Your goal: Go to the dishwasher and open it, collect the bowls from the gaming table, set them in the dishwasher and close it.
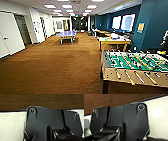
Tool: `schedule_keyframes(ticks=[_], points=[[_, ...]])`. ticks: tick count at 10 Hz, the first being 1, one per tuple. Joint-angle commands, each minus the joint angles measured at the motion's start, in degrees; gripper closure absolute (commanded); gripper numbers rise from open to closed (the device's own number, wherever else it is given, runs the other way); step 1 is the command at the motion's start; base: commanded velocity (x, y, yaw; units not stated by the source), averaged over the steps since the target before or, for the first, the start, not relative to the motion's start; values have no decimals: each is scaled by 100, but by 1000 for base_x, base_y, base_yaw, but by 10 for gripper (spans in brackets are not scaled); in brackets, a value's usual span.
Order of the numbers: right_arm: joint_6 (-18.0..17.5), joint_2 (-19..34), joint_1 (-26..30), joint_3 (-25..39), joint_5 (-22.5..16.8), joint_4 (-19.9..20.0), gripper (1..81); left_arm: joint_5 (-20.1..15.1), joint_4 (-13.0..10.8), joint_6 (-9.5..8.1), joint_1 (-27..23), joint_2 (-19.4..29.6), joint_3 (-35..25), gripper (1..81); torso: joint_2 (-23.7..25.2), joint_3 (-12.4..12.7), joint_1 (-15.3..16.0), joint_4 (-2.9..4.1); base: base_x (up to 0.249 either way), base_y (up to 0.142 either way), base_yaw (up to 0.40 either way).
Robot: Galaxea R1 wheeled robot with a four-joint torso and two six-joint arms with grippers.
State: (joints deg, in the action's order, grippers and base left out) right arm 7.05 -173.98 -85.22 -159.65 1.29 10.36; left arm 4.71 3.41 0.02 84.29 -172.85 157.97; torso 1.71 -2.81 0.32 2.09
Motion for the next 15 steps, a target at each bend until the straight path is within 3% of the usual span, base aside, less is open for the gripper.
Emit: schedule_keyframes(ticks=[1,11,15], points=[[7,-7,308,5,-314,-17,10,-277,-7,24,-320,39,24,10,0,0,0,0,116,0,0],[7,-7,308,5,-314,-8,10,-286,-7,24,-320,40,24,10,0,0,-9,0,114,63,0],[7,-7,291,-4,-314,1,10,-286,-7,24,-320,31,24,10,5,0,-20,0,127,0,0]])
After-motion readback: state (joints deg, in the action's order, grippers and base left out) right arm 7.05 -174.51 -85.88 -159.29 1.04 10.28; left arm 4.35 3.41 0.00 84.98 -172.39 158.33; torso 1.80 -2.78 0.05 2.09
